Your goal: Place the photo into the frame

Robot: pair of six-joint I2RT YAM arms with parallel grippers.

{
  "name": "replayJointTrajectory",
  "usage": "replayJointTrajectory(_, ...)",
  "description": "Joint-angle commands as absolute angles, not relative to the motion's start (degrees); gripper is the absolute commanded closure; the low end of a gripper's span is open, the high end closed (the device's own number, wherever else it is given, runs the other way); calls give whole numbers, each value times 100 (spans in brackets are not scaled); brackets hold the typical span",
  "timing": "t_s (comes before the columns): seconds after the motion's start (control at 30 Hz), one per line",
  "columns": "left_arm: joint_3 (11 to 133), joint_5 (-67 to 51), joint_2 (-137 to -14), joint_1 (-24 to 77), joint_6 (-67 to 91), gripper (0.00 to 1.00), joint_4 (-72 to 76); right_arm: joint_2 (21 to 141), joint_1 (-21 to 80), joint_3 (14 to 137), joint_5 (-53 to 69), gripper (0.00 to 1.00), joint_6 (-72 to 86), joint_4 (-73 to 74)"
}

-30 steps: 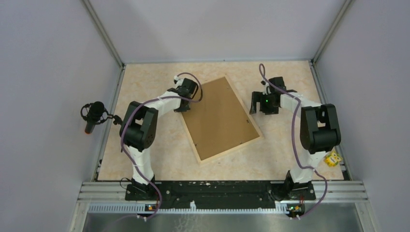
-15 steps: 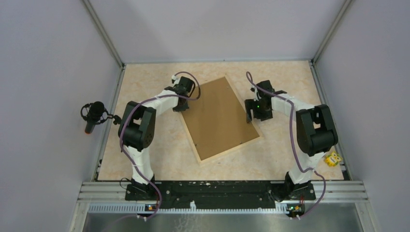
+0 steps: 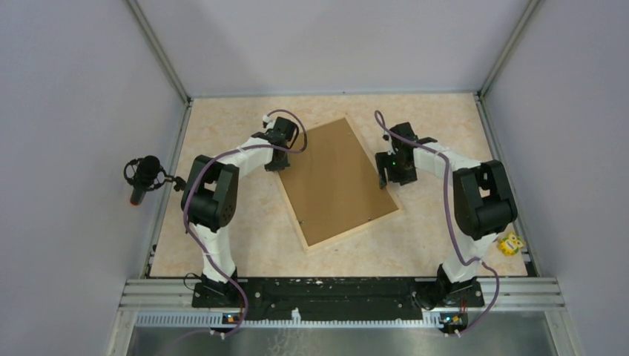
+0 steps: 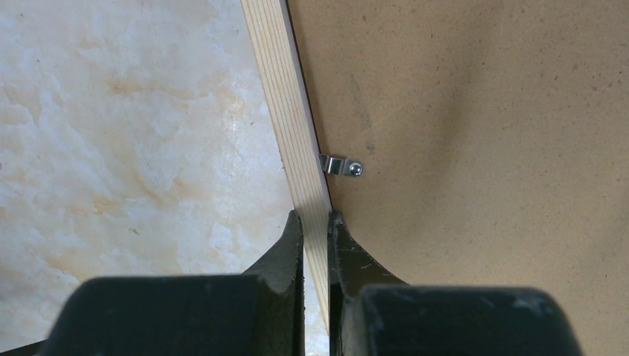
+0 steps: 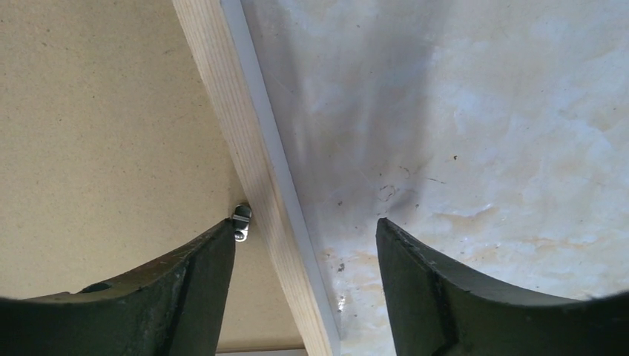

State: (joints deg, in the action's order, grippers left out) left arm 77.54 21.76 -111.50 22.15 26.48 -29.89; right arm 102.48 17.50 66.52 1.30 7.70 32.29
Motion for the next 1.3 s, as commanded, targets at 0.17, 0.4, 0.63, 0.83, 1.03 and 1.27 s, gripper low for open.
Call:
replayJointTrajectory(0.17, 7806, 1680, -11339, 2210, 2611, 100, -2910, 10255, 1832, 6894, -132, 51, 793, 3398)
replayJointTrajectory(0.4, 7807, 1678, -11380, 2208, 2602, 100, -2916, 10299, 1840, 6901, -162, 64, 806, 3389)
replayJointTrajectory(0.63, 7822, 1717, -11369, 2213, 2602, 100, -2902, 10004, 1836, 6769, -25, 43, 912, 2999)
replayJointTrajectory(0.83, 7784, 1794, -11222, 2214, 2581, 63, -2799, 9812, 1833, 6651, 127, 24, 1002, 2671)
replayJointTrajectory(1.03, 7604, 1866, -10938, 2213, 2606, 38, -2684, 9762, 1831, 6536, 18, 18, 1122, 2282)
replayJointTrajectory(1.27, 7678, 1854, -11149, 2209, 2719, 47, -2799, 9852, 1836, 6642, -587, 17, 1577, 1993)
